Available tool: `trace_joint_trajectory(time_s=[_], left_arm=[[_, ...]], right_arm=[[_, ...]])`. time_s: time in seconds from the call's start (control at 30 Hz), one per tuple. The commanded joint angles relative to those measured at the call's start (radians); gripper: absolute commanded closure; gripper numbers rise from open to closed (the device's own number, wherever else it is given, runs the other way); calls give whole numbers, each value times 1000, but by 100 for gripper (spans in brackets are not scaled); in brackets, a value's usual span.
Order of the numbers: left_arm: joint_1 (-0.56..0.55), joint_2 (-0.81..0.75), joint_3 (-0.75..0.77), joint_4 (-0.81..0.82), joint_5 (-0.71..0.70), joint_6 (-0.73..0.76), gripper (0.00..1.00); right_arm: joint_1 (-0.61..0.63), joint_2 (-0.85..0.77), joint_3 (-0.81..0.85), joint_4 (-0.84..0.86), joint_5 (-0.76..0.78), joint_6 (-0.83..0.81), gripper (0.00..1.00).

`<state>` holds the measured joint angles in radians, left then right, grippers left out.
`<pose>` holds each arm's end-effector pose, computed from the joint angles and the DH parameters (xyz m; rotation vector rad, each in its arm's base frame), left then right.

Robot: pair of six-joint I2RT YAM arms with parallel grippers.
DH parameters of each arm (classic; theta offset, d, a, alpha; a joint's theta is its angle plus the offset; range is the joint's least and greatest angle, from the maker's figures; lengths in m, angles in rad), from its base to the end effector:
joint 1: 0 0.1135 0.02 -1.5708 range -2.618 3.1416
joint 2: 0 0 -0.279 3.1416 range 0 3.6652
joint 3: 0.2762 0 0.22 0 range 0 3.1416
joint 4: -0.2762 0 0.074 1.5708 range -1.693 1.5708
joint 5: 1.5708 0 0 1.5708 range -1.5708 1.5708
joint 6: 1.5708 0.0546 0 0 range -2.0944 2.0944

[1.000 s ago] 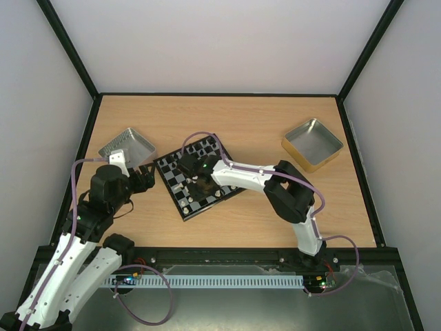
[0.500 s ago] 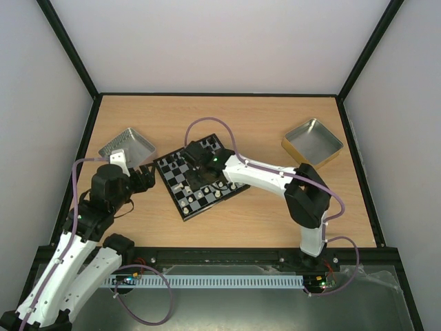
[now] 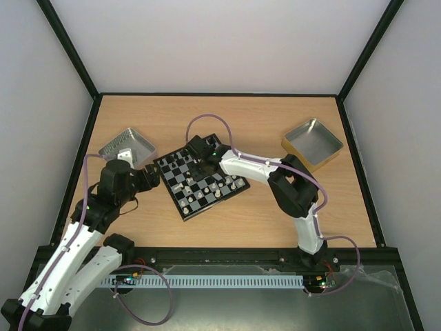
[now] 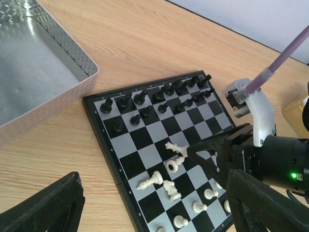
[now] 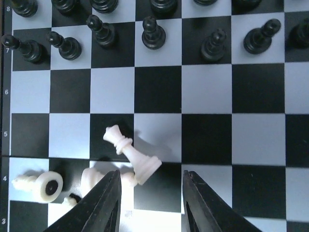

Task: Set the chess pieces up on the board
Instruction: Pick up the chess piece from the chessboard.

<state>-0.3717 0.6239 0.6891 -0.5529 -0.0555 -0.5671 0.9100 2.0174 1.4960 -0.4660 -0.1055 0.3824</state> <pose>0.1077 -0.0387 0.2899 -0.2396 2.0854 -0.5191 0.2561 0.3387 0.2047 -0.7385 2.5716 0.5964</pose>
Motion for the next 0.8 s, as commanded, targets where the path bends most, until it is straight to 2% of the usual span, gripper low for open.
trace_joint_trajectory(time_s=[0.0, 0.47, 0.77], left_arm=[[4, 14, -16, 29, 18, -14, 18], [4, 43, -30, 48, 40, -23, 18], [5, 37, -32, 48, 43, -20, 18]], right_arm=[[-7, 38, 59, 40, 4, -73, 65], [-12, 105, 80, 37, -23, -108, 65], [-15, 124, 74, 28, 32, -106, 74]])
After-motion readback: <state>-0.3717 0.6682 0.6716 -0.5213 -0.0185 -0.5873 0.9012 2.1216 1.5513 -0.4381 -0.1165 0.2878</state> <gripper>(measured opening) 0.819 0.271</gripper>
